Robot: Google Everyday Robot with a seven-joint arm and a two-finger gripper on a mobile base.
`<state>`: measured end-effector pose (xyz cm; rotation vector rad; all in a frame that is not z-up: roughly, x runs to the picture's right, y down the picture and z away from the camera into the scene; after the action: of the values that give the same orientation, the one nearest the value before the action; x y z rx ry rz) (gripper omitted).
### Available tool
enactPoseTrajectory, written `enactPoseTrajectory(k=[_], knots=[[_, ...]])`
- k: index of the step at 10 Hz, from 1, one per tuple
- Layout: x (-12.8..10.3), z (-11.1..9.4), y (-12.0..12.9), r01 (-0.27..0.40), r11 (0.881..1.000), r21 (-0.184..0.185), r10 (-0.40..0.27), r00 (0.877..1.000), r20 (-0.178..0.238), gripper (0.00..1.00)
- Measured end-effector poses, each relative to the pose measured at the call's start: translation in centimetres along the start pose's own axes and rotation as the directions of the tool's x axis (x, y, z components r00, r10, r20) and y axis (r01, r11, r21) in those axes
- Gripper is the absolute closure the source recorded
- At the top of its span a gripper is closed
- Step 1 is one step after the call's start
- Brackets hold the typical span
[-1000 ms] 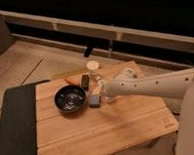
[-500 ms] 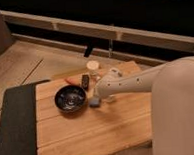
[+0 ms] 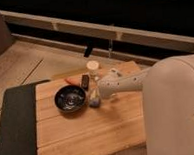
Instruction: Wipe the white sponge on the table
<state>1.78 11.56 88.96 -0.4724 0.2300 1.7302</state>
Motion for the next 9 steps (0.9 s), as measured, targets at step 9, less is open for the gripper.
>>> enactPoseTrajectory(k=[9], knots=[[0.0,1.7,0.2,-0.011,1.000,0.005,0.011,1.000,-0.018,0.59]])
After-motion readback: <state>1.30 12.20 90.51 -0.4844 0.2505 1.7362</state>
